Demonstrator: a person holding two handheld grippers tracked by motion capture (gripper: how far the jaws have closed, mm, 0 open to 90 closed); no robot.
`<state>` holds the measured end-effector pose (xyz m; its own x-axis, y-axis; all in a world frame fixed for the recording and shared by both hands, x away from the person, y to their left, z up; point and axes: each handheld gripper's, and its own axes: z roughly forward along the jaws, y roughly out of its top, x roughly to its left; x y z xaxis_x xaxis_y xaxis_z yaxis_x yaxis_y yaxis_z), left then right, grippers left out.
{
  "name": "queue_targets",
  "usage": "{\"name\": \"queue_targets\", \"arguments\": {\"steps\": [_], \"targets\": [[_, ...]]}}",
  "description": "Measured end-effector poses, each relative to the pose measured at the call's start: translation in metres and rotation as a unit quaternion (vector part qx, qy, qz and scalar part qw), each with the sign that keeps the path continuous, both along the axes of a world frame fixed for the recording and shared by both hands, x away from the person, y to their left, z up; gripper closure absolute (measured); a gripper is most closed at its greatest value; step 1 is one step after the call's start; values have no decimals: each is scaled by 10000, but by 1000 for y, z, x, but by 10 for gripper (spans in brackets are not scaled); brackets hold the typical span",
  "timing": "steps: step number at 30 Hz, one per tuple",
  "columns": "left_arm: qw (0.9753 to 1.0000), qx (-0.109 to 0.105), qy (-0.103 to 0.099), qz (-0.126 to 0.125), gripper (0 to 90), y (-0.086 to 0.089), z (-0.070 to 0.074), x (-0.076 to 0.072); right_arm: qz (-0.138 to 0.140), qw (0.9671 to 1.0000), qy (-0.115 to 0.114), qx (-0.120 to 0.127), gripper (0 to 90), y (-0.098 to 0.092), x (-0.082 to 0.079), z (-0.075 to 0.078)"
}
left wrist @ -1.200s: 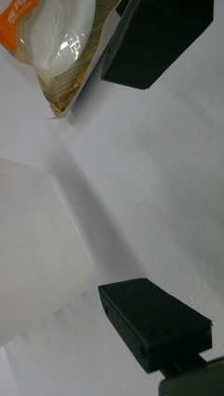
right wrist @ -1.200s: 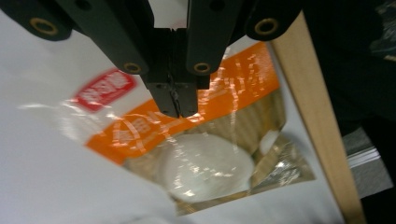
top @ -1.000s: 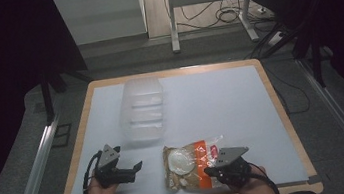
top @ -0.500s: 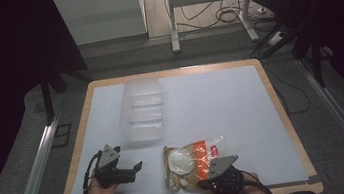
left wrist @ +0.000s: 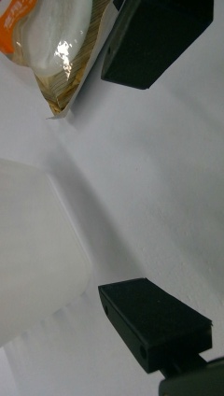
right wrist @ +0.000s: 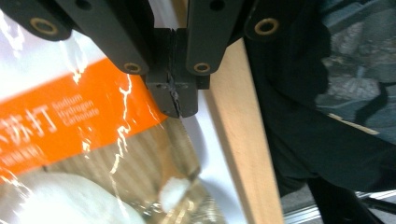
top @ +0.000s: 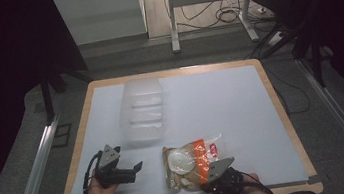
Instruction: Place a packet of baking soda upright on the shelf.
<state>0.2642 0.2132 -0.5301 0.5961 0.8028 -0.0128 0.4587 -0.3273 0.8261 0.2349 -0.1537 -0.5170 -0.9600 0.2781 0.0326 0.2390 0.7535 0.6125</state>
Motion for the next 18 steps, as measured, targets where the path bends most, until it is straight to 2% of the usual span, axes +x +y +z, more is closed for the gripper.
{"name": "queue_targets", "arguments": {"steps": [3,12,18], "targets": [[10000,50,-2,-28,20,0,0,0,-123,9999,-7,-35,892,-5,5,0],[10000,11,-4,0,20,-1,0,0,-522,9986,-47,-11,892,-20,18,1],[10000,36,-7,-14,19,-1,0,0,-716,9973,-172,22,891,-26,25,3]]}}
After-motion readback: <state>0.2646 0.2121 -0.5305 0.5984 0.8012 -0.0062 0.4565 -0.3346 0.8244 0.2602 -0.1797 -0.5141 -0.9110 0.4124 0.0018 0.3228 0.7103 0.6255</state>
